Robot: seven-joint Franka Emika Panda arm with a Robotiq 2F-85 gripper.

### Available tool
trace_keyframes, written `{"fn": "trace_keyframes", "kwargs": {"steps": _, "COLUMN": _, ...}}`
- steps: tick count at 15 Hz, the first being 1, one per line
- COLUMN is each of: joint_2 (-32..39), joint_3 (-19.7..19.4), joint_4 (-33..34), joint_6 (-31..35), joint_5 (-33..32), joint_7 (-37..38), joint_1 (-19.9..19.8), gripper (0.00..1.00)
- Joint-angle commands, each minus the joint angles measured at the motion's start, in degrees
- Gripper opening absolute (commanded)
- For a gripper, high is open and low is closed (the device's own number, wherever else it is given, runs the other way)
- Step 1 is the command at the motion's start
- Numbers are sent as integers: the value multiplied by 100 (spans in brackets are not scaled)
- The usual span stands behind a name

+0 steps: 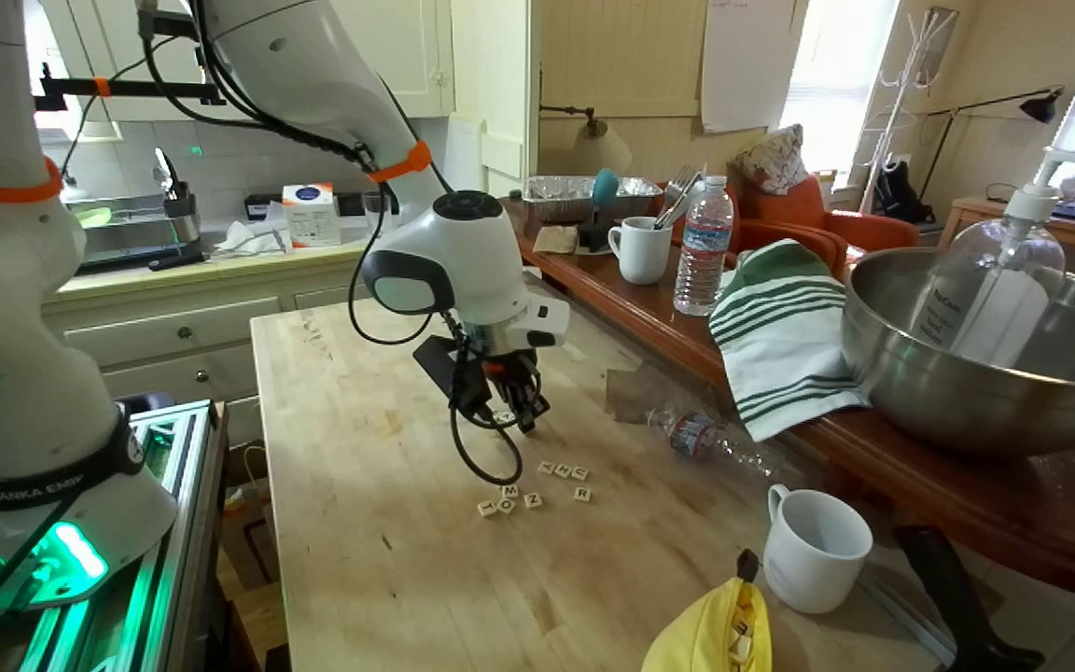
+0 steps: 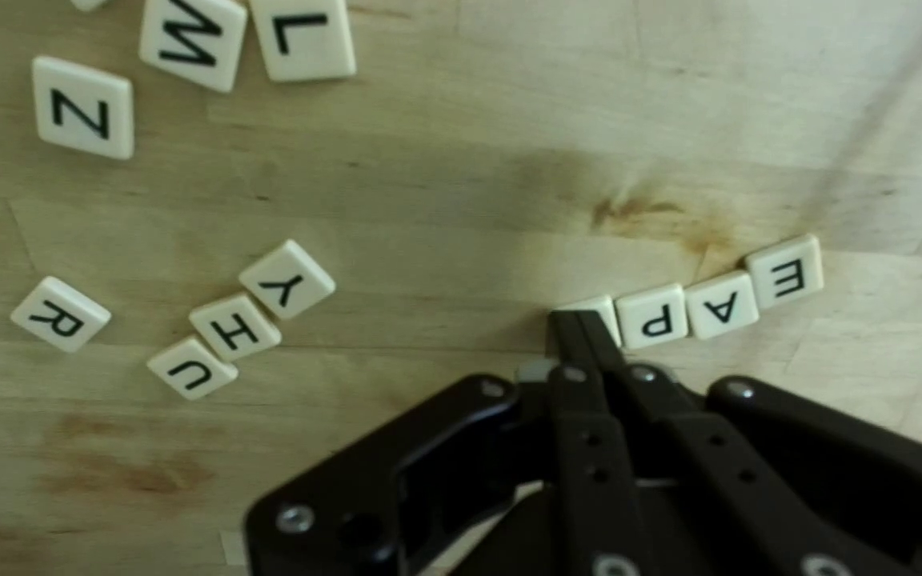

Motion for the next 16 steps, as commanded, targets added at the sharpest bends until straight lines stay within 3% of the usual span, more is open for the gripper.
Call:
{"fn": "trace_keyframes", "kwargs": {"steps": 1, "joint_2": 177, "joint_3": 81, "joint_4": 65, "joint_6": 199, "joint_5": 103, "joint_7": -130, "joint_1": -47, "gripper": 0}}
{"fn": "trace_keyframes", "kwargs": {"steps": 16, "joint_2": 353, "joint_3": 221, "joint_4": 307, "joint_6": 59, "joint_5": 131, "joint_7": -80, "joint_1": -38, "gripper": 0}}
